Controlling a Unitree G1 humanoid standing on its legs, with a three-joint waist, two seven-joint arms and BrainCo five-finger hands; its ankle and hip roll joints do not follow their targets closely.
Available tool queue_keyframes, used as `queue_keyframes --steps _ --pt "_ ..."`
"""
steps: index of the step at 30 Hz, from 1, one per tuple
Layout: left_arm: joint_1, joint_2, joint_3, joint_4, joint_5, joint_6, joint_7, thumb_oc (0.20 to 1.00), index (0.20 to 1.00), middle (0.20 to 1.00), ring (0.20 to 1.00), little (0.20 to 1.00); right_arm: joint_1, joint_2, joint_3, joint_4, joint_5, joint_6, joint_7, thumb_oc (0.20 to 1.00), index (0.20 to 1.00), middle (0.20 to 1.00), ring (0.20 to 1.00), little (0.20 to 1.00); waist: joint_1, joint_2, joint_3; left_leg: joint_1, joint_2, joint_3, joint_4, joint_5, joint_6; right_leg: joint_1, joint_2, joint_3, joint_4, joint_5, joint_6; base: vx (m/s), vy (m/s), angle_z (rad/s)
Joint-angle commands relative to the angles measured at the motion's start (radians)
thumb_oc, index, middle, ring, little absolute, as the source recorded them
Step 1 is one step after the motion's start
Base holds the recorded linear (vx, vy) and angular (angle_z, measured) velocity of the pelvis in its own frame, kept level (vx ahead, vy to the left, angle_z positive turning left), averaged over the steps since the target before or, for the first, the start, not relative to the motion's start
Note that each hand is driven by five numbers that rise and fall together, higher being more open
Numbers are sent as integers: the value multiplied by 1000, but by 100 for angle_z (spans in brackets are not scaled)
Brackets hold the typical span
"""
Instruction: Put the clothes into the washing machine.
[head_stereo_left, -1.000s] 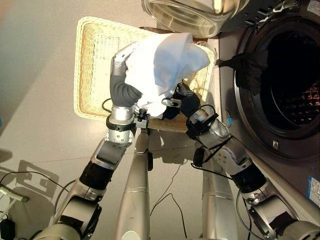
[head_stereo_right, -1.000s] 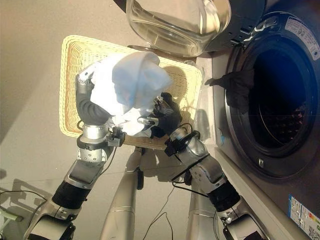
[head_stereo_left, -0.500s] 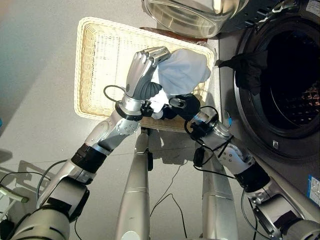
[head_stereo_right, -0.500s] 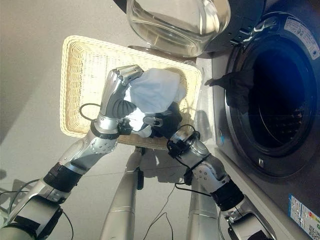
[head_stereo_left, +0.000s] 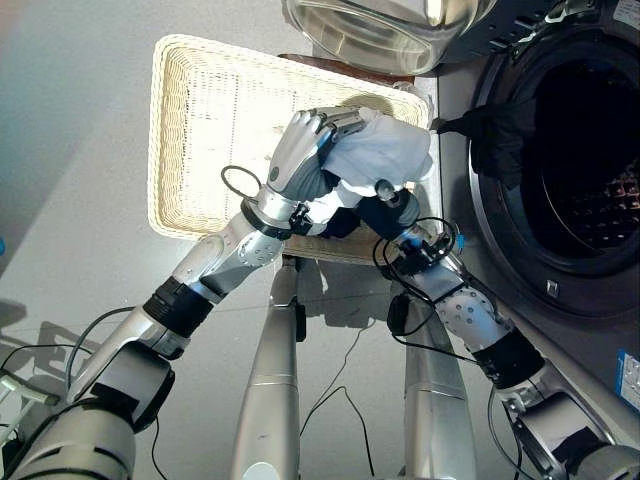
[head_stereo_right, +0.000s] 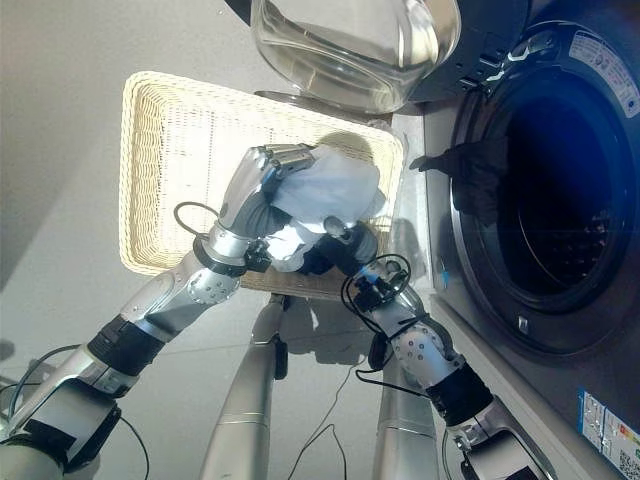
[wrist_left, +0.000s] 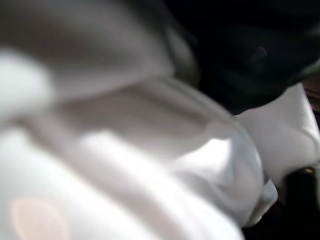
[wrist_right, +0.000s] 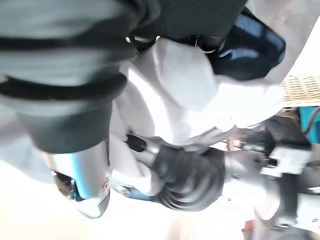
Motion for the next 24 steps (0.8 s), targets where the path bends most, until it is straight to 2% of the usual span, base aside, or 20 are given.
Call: queue_keyframes --steps 1,7,13,14,15,18,21,23,24 --pt "10 -5 -10 -29 -33 -60 -54 200 200 200 200 200 -25 54 -35 -124 54 -58 88 200 200 200 200 200 -40 32 -18 -13 -58 11 28 -5 84 60 50 -25 -155 145 68 0 0 0" --pt "-3 -20 -37 -32 -22 -86 -103 200 200 200 200 200 -33 64 -36 -103 73 -72 79 200 200 200 200 200 -41 27 -18 -9 -58 12 26 -5 85 64 51 -26 -158 149 68 -1 -1 -1" --pt "-18 -25 -56 -29 1 -53 -71 200 200 200 200 200 -42 66 -37 -91 76 -85 68 200 200 200 200 200 -44 21 -18 -6 -58 14 19 -2 85 66 55 -26 -166 154 69 0 0 0" --pt "-18 -25 -56 -26 5 -41 -54 498 498 498 498 498 -43 65 -36 -89 78 -93 66 200 200 200 200 200 -44 20 -18 -6 -58 13 19 -2 85 68 55 -26 -167 154 69 0 0 0" --pt "-20 -23 -55 -21 5 -34 -35 1000 1000 1000 1000 1000 -45 64 -38 -85 83 -97 67 200 200 200 200 200 -44 20 -18 -4 -58 14 18 -1 84 69 55 -27 -168 155 69 0 0 0" --pt "-16 -25 -46 -1 -5 18 37 1000 1000 1000 1000 1000 -50 67 -44 -77 82 -115 61 200 200 200 200 200 -42 20 -18 -3 -59 12 14 1 84 71 56 -28 -172 157 68 0 0 0" --pt "1 -35 -22 10 -83 54 98 1000 1000 1000 1000 1000 -53 72 -52 -75 74 -134 51 200 200 200 200 200 -38 20 -18 -4 -59 9 15 2 84 70 57 -28 -171 156 67 0 0 0" --pt "42 -68 29 61 -253 23 167 1000 1000 1000 1000 1000 -54 84 -74 -64 72 -166 48 200 200 200 200 200 -33 19 -18 -2 -61 3 13 1 84 73 55 -28 -169 154 68 -1 -39 0" --pt "54 -81 44 69 -265 12 177 1000 1000 1000 1000 1000 -55 87 -79 -65 69 -169 46 200 200 200 200 200 -31 18 -18 -2 -60 2 13 1 84 73 54 -29 -168 153 69 -2 -44 0"
